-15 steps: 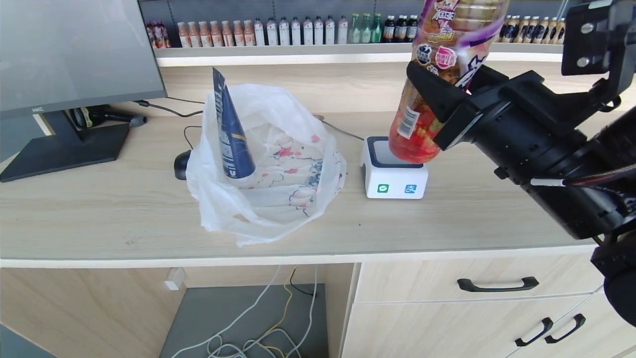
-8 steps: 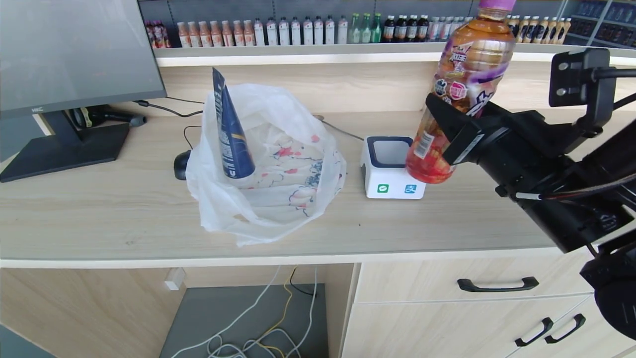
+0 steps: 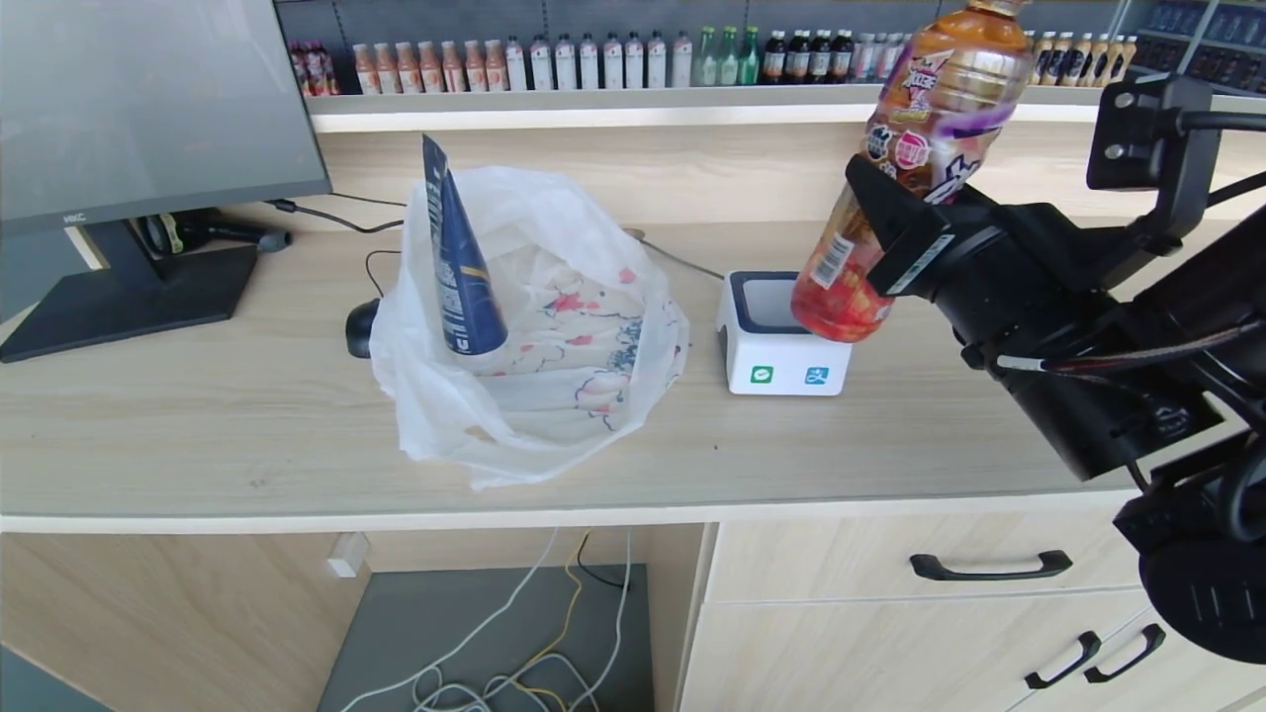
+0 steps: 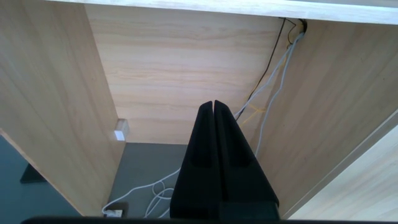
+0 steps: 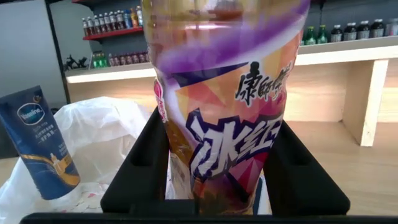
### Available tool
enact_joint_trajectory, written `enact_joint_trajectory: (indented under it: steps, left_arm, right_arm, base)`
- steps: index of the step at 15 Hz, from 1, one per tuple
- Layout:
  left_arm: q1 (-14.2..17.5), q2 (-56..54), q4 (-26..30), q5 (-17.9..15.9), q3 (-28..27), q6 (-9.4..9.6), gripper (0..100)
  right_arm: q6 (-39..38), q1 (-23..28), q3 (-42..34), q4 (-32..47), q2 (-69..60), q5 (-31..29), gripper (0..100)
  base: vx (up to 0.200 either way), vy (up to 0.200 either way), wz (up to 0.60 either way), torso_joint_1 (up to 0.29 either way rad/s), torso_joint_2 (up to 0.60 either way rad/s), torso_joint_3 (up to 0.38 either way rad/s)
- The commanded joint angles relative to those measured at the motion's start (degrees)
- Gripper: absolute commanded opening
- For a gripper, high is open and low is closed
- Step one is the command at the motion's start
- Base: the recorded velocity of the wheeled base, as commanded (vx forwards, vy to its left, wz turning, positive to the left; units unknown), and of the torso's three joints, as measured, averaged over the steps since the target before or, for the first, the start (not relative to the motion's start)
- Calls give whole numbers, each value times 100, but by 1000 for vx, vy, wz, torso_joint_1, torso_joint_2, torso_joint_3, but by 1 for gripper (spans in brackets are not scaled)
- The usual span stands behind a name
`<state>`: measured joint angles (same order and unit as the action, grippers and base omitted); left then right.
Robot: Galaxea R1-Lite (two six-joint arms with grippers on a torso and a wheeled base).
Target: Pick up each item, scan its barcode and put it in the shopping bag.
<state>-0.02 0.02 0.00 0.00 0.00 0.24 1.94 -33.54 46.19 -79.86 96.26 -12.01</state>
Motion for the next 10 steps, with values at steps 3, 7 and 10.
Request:
enact_joint_trajectory:
  steps: [3, 7, 10]
  left_arm:
    - [2, -2, 0, 0, 0, -7, 0]
    - [2, -2, 0, 0, 0, -33, 0]
    - [2, -2, 0, 0, 0, -33, 0]
  right_arm:
    - [-9, -118, 57, 6, 33, -3, 0]
    - [-9, -118, 22, 6, -46, 14, 0]
    - [-18, -118, -57, 6, -134, 32, 0]
  base:
    - [0, 67, 0, 1, 1, 1]
    - [0, 200, 0, 2, 2, 2]
    - [0, 200, 0, 6, 5, 1]
